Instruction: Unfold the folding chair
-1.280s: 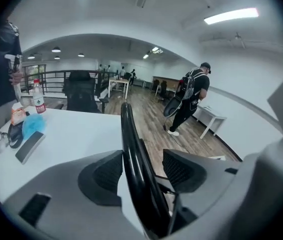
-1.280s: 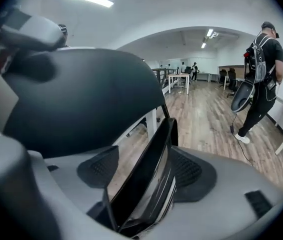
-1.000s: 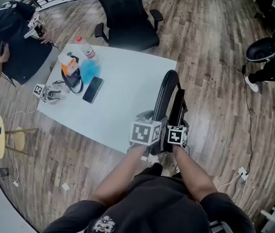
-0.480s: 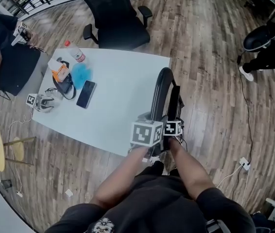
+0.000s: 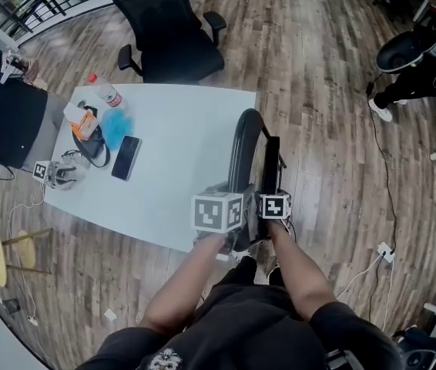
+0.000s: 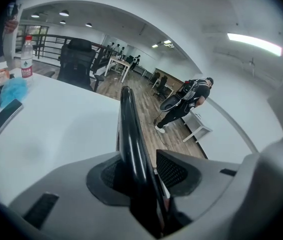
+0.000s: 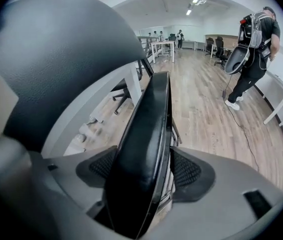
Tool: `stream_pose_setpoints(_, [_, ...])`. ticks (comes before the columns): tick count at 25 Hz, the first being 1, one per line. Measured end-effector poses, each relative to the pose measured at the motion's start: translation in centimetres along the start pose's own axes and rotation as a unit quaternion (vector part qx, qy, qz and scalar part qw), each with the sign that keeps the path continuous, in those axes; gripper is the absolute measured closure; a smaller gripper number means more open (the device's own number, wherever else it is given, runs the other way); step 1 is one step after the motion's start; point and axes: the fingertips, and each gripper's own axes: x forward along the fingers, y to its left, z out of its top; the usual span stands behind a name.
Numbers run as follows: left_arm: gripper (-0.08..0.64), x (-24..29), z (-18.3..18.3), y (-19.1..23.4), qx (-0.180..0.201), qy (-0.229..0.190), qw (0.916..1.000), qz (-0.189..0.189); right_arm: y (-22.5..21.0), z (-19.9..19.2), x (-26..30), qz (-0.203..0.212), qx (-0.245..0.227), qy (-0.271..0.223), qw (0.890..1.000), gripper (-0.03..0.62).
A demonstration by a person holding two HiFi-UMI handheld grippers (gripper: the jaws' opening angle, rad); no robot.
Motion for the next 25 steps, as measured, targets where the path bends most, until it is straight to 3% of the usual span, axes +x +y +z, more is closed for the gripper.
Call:
stream_pose_setpoints(3, [0.4, 0.4, 0.0, -0.3, 0.006, 0.002, 1.0, 0.0, -1.0, 0.4, -0.3, 0.021, 0.0, -0.018, 1.0, 0.262])
stream_pose_setpoints(6, [0.4, 0.9, 0.0, -0.1, 0.0, 0.0, 0.9999, 0.011, -4.1, 0.7, -1.1, 0.008, -0.012, -0.041, 0.999, 0.262])
stream_pose_setpoints(13, [0.4, 2.3, -0.6, 0.3, -0.007, 0.003, 0.9994, 0.034, -12.1, -0.3, -3.2, 0.053, 0.011, -0.079, 0.995, 0.265])
stream_pose_setpoints(19, [0.394, 4.9, -2.0, -0.9, 0.013, 0.027, 0.9985, 0.046, -18.2, -1.7, -4.0, 0.181, 0.039, -0.115, 0.976, 0.272])
stream_pose_setpoints(25, [0.327, 8.3, -3.8, -2.4, 0.046, 0.069, 0.9932, 0.082, -27.6, -4.4, -3.0, 0.218, 0.112, -0.096, 0.965, 0.23])
